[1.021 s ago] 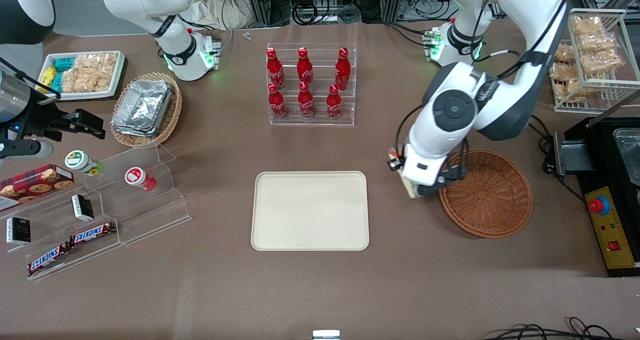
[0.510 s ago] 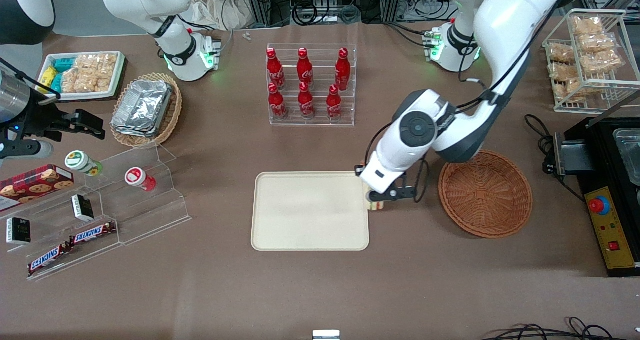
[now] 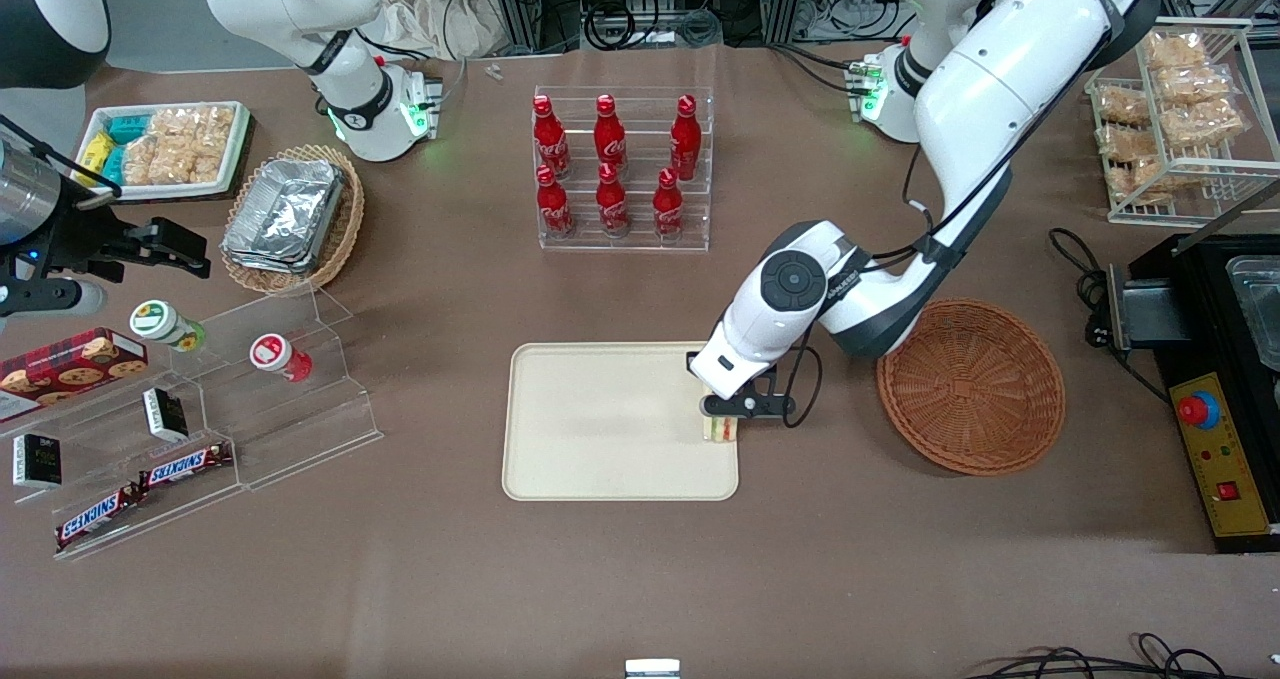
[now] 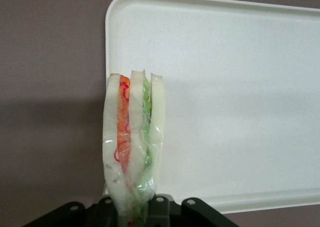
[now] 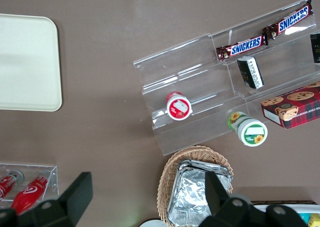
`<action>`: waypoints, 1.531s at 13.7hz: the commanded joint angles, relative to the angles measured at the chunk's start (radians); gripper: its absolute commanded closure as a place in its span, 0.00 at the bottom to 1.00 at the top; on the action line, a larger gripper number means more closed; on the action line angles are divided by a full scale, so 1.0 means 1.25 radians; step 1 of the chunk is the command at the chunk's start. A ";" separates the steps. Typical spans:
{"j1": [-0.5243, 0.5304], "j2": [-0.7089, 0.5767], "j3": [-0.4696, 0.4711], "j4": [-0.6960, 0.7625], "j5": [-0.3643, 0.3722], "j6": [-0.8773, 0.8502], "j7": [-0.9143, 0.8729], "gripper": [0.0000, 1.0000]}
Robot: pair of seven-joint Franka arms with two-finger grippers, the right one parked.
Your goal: Place sandwich from basket to tray
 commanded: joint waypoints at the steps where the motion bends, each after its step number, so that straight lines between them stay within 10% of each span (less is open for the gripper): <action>1: -0.011 0.032 0.004 0.024 0.063 0.024 -0.058 0.77; 3: -0.013 0.046 0.006 0.026 0.095 0.030 -0.073 0.70; 5: -0.011 0.054 0.008 0.030 0.119 0.032 -0.081 0.14; 6: -0.011 0.054 0.008 0.030 0.137 0.033 -0.084 0.01; 13: 0.045 -0.059 -0.002 0.028 0.115 0.004 -0.133 0.01; 21: 0.105 -0.282 0.001 0.030 -0.084 -0.260 -0.100 0.01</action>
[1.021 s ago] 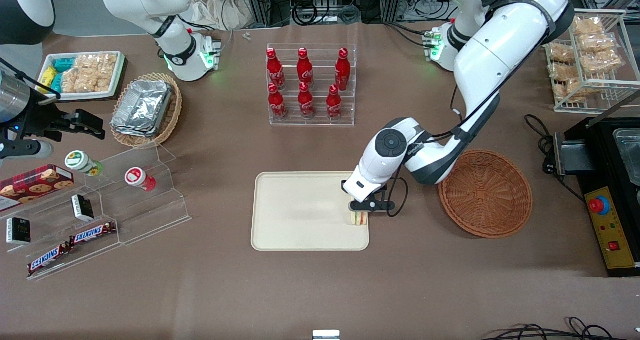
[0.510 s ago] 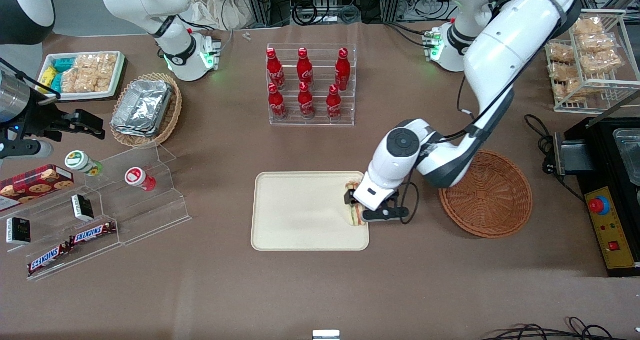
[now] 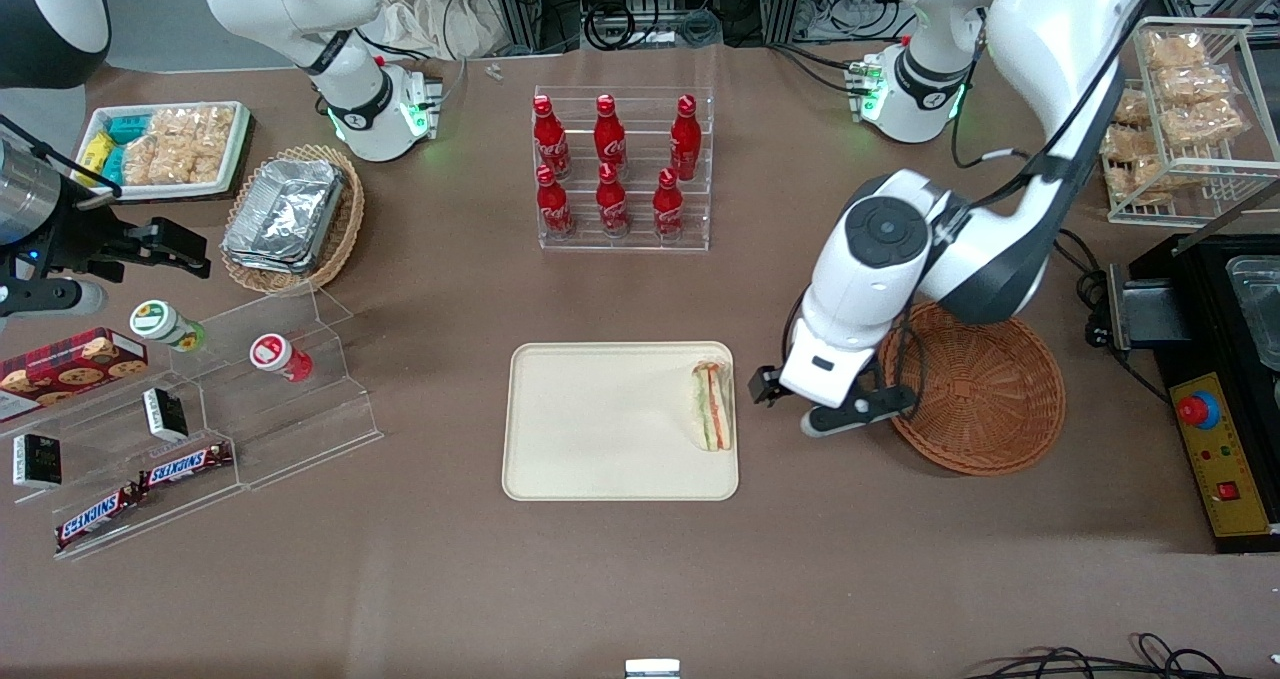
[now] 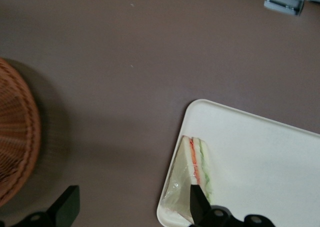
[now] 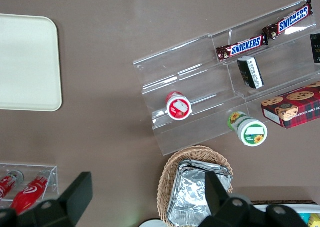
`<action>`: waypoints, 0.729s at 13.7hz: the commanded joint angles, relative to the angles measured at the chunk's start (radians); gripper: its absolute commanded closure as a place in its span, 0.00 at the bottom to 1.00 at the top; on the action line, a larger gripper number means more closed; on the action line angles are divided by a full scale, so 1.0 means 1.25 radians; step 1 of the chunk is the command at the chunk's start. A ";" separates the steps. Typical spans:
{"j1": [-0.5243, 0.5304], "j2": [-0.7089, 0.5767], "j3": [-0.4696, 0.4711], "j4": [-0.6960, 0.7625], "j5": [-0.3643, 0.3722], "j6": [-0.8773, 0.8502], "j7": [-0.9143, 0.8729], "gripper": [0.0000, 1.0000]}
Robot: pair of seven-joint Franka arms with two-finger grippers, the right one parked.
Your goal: Place sandwich from basket to tray
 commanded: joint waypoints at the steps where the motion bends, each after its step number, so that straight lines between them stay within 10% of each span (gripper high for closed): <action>1: 0.016 -0.088 0.007 -0.014 -0.087 -0.083 0.059 0.01; 5: -0.023 -0.202 0.170 0.022 -0.281 -0.300 0.330 0.01; 10: -0.046 -0.350 0.316 0.000 -0.311 -0.466 0.456 0.01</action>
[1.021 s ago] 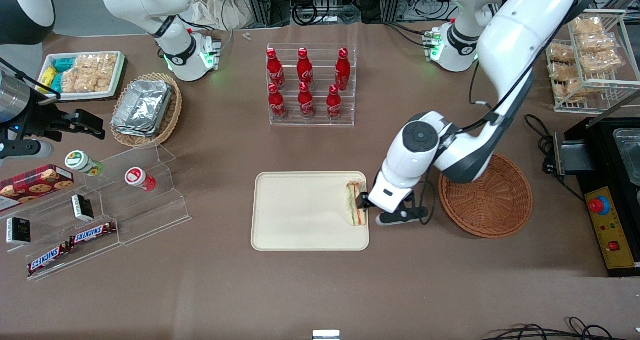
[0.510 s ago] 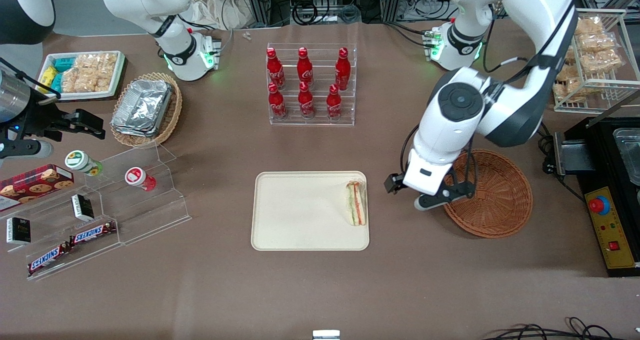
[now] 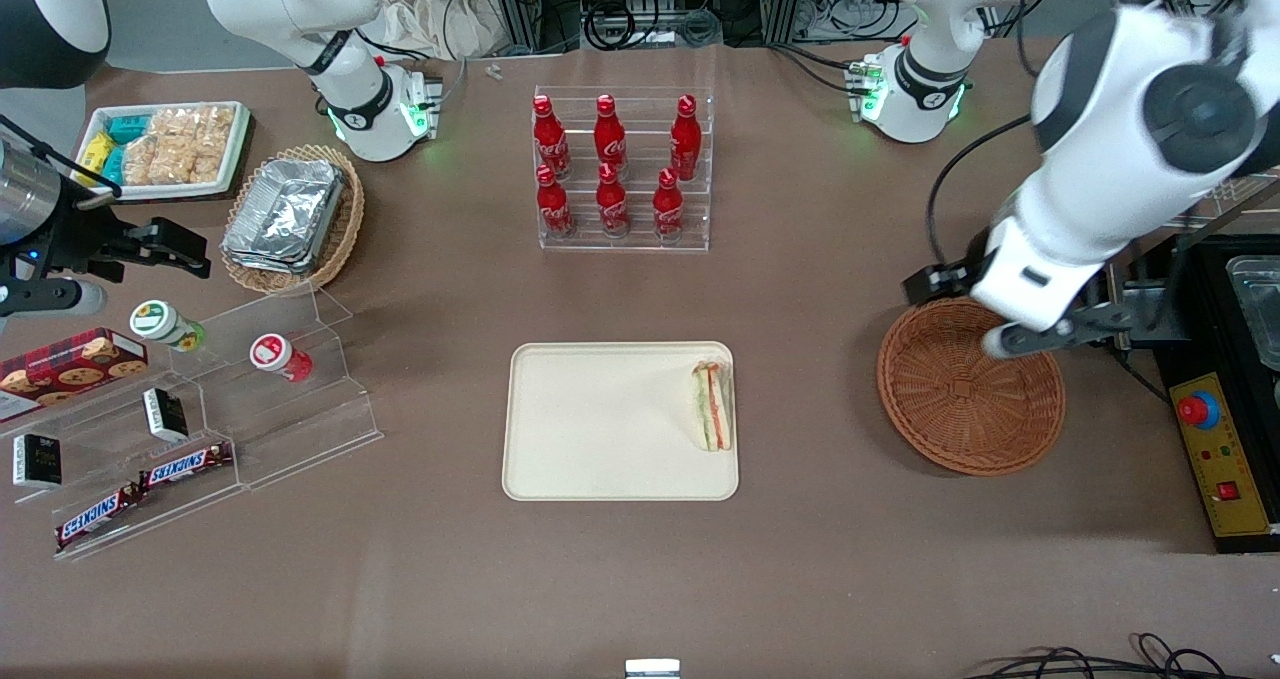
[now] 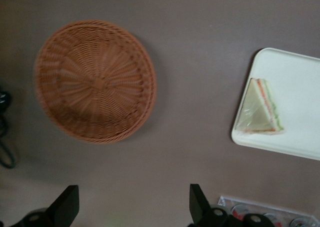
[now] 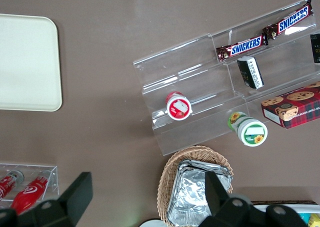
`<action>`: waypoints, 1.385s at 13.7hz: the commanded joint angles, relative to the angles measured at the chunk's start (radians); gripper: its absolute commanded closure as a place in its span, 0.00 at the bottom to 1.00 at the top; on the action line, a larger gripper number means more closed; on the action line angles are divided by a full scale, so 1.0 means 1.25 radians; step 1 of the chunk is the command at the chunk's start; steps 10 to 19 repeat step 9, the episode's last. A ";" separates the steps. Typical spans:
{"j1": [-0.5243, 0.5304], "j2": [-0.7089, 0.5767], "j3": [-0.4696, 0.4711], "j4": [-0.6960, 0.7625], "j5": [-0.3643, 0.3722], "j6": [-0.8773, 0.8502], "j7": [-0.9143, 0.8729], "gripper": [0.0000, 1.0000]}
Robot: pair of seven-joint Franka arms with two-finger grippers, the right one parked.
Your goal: Place sandwich from basket to tray
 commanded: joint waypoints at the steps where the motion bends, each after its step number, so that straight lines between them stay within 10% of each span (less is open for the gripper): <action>1: -0.035 -0.089 0.072 -0.041 -0.015 -0.065 0.067 0.01; 19: -0.078 -0.086 0.121 -0.014 -0.010 -0.081 0.091 0.01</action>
